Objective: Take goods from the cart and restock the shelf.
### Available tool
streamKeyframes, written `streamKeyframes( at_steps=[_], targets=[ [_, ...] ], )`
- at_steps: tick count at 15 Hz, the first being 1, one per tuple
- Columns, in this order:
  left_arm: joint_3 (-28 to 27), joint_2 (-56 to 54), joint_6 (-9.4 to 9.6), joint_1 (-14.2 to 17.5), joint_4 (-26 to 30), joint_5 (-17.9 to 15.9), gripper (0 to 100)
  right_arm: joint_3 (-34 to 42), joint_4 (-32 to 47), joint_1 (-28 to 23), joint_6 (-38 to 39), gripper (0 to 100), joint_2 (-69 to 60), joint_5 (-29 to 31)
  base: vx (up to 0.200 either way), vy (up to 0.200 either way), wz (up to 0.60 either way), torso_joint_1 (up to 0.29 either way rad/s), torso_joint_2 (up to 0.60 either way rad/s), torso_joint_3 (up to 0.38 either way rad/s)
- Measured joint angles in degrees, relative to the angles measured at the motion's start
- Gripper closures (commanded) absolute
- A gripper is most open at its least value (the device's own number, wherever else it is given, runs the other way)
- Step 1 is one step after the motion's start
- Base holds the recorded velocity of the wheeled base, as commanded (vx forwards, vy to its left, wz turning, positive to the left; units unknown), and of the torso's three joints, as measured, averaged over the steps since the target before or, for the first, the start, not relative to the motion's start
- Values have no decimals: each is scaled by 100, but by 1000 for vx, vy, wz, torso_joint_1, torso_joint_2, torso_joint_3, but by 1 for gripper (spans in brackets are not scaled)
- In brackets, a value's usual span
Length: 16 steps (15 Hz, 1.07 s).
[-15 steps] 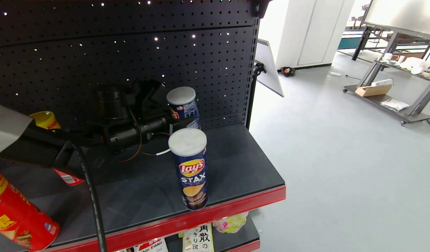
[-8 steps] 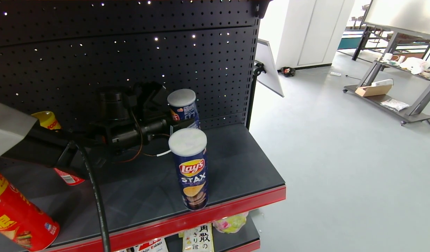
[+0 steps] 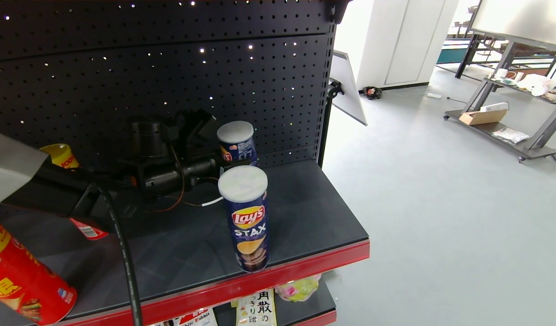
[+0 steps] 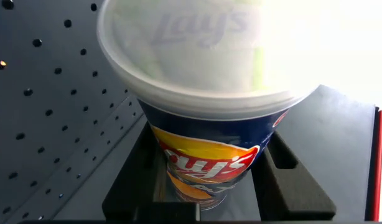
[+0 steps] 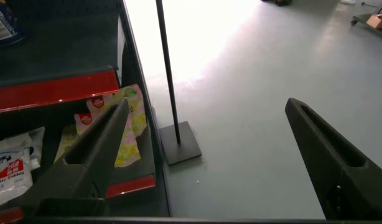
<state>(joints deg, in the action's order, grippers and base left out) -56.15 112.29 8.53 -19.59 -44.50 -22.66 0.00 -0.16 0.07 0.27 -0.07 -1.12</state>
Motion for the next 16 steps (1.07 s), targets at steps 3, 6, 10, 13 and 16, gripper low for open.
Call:
streamKeyframes(
  at_steps=[3,6,10,13,16],
  targets=[
    [4,-35,0,2,177,0,100,0,0,0,-2,0,0,0,0,0,0,0,0,0],
    [-5,-51,44,7,185,0,100,0,2,0,0,0,0,0,0,0,0,0,0,0],
    [37,-60,195,13,265,-33,100,0,2,0,0,0,0,0,0,0,0,0,0,0],
    [41,-60,194,11,268,-38,0,0,0,0,-2,0,0,0,0,0,0,0,0,0],
    [48,-55,194,41,293,-38,0,0,0,0,-2,0,0,1,0,0,0,0,0,0]
  ],
)
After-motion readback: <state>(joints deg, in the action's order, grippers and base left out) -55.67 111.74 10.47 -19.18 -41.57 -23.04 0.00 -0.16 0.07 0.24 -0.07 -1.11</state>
